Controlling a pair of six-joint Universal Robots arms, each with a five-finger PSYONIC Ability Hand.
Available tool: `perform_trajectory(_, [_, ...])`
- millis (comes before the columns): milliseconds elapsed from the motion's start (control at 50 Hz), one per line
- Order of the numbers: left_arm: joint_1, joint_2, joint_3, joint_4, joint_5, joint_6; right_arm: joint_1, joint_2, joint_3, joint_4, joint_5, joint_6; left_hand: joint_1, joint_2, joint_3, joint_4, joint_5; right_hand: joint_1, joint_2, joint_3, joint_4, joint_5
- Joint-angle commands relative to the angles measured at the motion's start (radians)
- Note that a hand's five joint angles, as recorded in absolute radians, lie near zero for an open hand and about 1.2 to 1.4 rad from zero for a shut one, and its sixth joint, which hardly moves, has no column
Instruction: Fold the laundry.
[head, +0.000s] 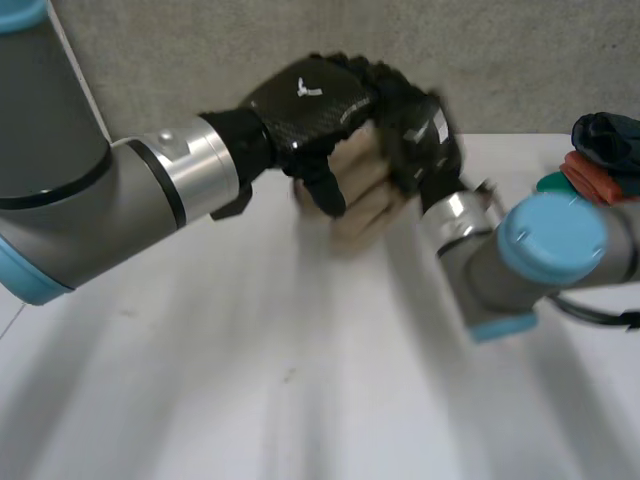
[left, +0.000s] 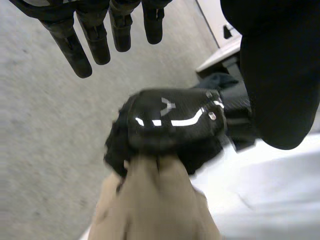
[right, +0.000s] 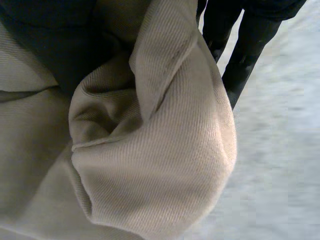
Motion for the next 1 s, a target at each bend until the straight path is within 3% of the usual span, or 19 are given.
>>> perform_trajectory(20, [0.010, 0.056, -0.002, 0.082, -0.027, -0.073, -0.176, -0.045, -0.152, -0.002, -0.028, 0.029, 0.026, -0.009, -0.026, -0.019, -0.038, 0.381, 0.263, 0.258, 0.200, 0.359])
perform_trajectory(140, [0.024, 0.079, -0.011, 0.131, -0.027, -0.145, -0.373, -0.057, -0.266, -0.001, -0.052, 0.174, 0.029, -0.006, -0.023, -0.016, -0.035, 0.381, 0.263, 0.258, 0.200, 0.359])
perform_trajectory(260, [0.025, 0.081, -0.014, 0.132, -0.028, -0.147, -0.579, -0.062, -0.340, 0.001, -0.100, 0.363, 0.032, -0.003, -0.020, -0.013, -0.032, 0.381, 0.263, 0.258, 0.200, 0.359])
perform_trajectory(360, [0.024, 0.079, -0.017, 0.132, -0.028, -0.147, -0.755, 0.047, -0.430, -0.001, -0.242, 0.533, 0.032, -0.003, -0.020, -0.013, -0.032, 0.381, 0.263, 0.258, 0.200, 0.359])
perform_trajectory(500, [0.019, 0.078, -0.045, 0.134, -0.024, -0.147, -0.909, 0.275, -0.542, 0.003, -0.422, 0.592, 0.034, 0.000, -0.017, -0.010, -0.029, 0.381, 0.263, 0.258, 0.200, 0.359])
perform_trajectory(660, [0.016, 0.070, -0.082, 0.134, -0.024, -0.144, -0.981, 0.415, -0.490, -0.008, -0.670, 0.581, 0.037, 0.003, -0.014, -0.007, -0.026, 0.381, 0.263, 0.258, 0.200, 0.359])
perform_trajectory(740, [0.013, 0.069, -0.091, 0.134, -0.025, -0.142, -0.998, 0.402, -0.446, -0.045, -0.718, 0.584, 0.037, 0.003, -0.014, -0.007, -0.026, 0.381, 0.263, 0.258, 0.200, 0.359])
perform_trajectory(760, [0.013, 0.067, -0.092, 0.134, -0.025, -0.144, -0.999, 0.394, -0.438, -0.050, -0.717, 0.584, 0.037, 0.003, -0.014, -0.007, -0.026, 0.246, 0.127, 0.122, 0.064, 0.224])
perform_trajectory(820, [0.011, 0.069, -0.094, 0.134, -0.027, -0.142, -1.003, 0.340, -0.412, -0.040, -0.706, 0.586, 0.040, 0.006, -0.011, -0.004, -0.023, -0.840, -0.959, -0.964, -1.022, -0.862])
perform_trajectory(1000, [0.008, 0.078, -0.095, 0.134, -0.027, -0.144, -1.012, 0.162, -0.357, 0.061, -0.663, 0.593, 0.040, 0.006, -0.011, -0.004, -0.023, -0.840, -0.959, -0.964, -1.022, -0.862])
